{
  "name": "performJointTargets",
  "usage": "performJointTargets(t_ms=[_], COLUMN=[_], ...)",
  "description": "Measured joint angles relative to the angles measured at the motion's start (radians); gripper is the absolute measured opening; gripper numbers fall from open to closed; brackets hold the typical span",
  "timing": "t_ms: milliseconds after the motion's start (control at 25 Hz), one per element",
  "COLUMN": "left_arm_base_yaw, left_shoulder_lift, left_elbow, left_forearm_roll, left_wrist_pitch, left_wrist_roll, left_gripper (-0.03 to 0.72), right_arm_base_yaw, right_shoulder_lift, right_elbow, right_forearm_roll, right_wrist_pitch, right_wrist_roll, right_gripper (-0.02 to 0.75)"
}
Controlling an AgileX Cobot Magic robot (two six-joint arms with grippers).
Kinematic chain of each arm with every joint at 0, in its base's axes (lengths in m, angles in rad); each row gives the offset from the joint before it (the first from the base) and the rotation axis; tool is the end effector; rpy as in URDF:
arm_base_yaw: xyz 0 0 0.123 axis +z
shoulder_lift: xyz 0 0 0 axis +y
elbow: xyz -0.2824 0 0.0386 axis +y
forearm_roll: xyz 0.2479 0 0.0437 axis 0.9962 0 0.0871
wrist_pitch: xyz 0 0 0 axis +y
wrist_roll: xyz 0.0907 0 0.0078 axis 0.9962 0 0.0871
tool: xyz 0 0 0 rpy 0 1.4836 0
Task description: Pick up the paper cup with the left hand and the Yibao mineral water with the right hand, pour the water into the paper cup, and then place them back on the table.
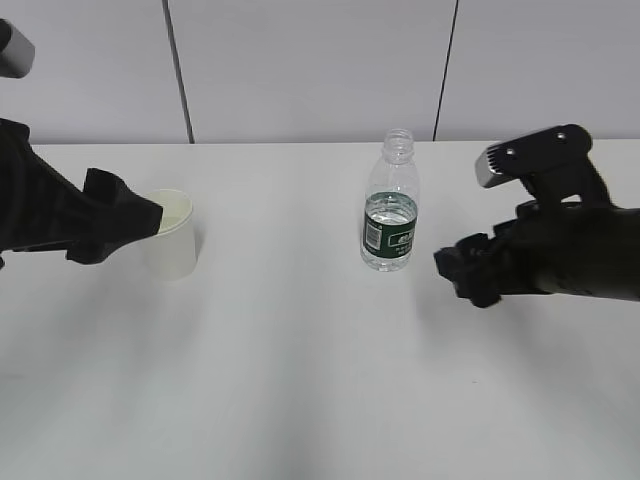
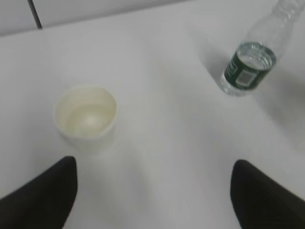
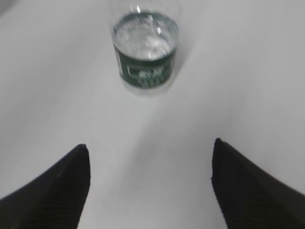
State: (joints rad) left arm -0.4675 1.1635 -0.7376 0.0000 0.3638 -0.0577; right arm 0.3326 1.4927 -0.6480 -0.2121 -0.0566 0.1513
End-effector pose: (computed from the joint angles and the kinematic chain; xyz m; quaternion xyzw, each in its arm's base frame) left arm 0.2114 -0.1067 0.2760 0.1846 0.8883 -0.1092 0.4062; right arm 0.2673 0.0934 0.1923 -0.1796 0.8892 0.0624 0.4162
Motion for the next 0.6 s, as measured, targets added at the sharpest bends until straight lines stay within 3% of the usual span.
performJointTargets(t_ms=[120,240,400,600], left_arm_base_yaw=[-0.005,-0.005,-0.005,-0.006], left_shoulder_lift=[-0.001,-0.008,-0.037,-0.128], left_elbow=[-0.094,-0.135,-0.139,-0.139], left_forearm_roll=[-0.054,-0.086,-0.121,-0.120], left_wrist_pitch=[0.288,0.478,0.656,0.827], left_wrist_roll=[0.000,-0.001,-0.001,-0.003], left_gripper=[0.582,0.580,0.576,0.575], right_arm_base_yaw=[0.019,0.023,0.025,0.025], right_shoulder_lift=[-0.141,-0.242,-0.368,-0.550], right_elbow=[-0.035,-0.082,-0.113,-0.117], right_forearm_roll=[0.012,0.160,0.367,0.379], right_wrist_pitch=[0.352,0.643,0.851,1.050], right_wrist_roll=[0.005,-0.129,-0.294,-0.321], right_gripper=[0.580,0.579,0.577,0.577])
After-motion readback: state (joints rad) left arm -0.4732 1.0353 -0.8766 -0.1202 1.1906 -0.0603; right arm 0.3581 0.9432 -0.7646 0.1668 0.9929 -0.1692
